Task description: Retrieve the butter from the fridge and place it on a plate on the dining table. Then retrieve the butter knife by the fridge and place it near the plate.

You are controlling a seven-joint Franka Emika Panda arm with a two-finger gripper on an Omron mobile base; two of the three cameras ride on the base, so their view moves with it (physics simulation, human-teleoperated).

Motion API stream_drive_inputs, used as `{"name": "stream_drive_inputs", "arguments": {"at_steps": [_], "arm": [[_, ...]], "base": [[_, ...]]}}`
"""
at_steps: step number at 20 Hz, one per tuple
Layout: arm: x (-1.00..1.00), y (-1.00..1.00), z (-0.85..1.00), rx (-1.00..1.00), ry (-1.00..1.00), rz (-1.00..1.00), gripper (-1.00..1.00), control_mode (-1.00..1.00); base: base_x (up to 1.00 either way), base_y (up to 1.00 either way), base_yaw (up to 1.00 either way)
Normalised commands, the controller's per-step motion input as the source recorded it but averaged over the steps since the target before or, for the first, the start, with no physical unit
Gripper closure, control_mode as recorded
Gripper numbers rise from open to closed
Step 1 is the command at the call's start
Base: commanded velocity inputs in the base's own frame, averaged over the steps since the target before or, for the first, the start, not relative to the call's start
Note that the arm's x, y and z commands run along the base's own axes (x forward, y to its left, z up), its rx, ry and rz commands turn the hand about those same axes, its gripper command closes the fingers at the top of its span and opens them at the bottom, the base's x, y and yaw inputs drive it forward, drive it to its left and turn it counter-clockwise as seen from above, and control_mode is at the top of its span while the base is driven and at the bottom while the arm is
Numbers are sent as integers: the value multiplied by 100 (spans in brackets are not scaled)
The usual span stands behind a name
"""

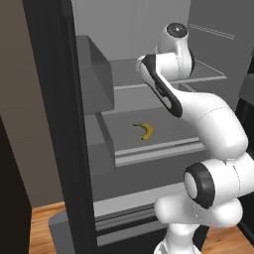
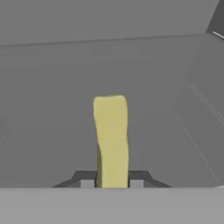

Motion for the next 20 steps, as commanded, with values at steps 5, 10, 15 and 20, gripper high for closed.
{"name": "stream_drive_inputs", "arguments": {"at_steps": [5, 10, 15, 20], "arm": [[-76, -1, 27, 7, -8, -3, 100, -100], [-98, -4, 13, 13, -1, -2, 100, -100], [-100, -12, 9, 3, 1, 1, 100, -100], [-55, -1, 0, 0, 25, 8, 100, -100]], "base": [[0, 0, 0], [0, 0, 0], [0, 0, 0], [0, 0, 0]]}}
